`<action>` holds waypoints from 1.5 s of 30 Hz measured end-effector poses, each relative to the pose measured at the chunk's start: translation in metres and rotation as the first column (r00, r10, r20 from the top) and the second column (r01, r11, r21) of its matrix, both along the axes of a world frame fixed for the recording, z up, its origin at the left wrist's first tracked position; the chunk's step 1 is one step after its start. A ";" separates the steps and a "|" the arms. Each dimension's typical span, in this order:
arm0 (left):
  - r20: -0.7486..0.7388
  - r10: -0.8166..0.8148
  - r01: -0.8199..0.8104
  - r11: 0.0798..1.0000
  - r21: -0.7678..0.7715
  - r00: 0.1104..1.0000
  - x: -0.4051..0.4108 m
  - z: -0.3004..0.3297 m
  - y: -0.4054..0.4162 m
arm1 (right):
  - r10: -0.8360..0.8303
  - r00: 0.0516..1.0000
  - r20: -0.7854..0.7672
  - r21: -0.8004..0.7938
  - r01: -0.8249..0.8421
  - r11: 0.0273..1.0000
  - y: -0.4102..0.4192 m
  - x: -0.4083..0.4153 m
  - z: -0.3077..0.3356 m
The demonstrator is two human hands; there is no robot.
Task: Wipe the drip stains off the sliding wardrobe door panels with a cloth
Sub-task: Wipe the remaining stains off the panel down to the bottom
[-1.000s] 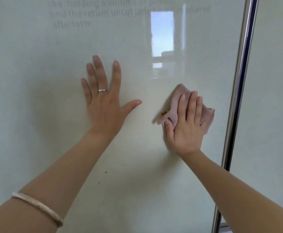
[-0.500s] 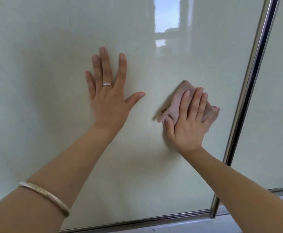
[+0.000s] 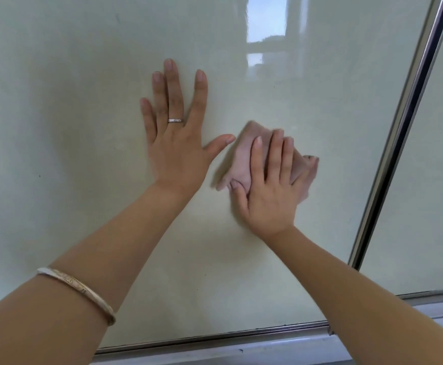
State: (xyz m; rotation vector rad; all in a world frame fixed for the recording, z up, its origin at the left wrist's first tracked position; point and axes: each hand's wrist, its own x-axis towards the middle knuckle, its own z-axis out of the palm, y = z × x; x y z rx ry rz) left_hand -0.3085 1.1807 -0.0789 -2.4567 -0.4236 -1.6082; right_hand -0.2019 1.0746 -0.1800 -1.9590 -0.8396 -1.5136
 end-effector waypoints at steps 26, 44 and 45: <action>0.024 0.028 -0.029 0.999 0.036 0.999 0.003 -0.001 0.003 | 0.008 0.997 0.082 0.011 -0.009 1.000 -0.014 0.005 0.036; 0.107 0.082 -0.092 0.992 0.091 0.991 -0.019 0.094 0.009 | 0.048 0.995 0.084 -0.055 -0.043 0.998 0.003 -0.003 0.132; 0.092 0.088 -0.096 0.992 0.079 0.992 -0.024 0.121 0.011 | 0.049 0.994 0.094 -0.042 -0.046 0.998 0.006 -0.007 0.161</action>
